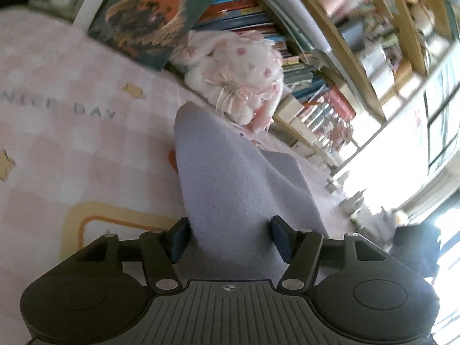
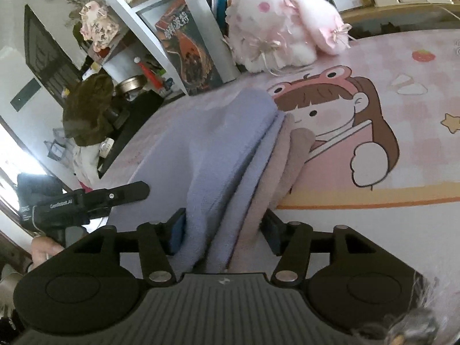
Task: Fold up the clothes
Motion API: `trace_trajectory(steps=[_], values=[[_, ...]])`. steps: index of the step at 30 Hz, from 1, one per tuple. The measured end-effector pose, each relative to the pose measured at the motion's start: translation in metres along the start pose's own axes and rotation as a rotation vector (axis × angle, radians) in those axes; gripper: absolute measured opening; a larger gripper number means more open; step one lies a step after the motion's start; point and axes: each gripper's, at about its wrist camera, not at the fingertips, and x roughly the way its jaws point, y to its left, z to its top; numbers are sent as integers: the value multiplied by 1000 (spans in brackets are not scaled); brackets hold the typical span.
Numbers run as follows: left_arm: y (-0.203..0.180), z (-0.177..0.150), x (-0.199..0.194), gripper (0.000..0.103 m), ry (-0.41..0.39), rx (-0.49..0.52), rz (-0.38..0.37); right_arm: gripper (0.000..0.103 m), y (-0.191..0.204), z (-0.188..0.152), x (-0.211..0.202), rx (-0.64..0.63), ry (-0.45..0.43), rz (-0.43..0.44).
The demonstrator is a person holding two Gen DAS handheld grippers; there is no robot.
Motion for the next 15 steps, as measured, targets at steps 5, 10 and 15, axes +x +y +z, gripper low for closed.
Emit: trace_trajectory(steps=[5, 10, 15], values=[[-8, -13, 0, 51, -80, 42, 26, 44, 1, -4, 3, -52, -26, 1], [-42, -21, -14, 46, -144, 239, 81, 31, 20, -16, -10, -188, -108, -21], [-58, -17, -31, 46, -223, 328, 47, 30, 43, -19, -27, -325, -214, -42]])
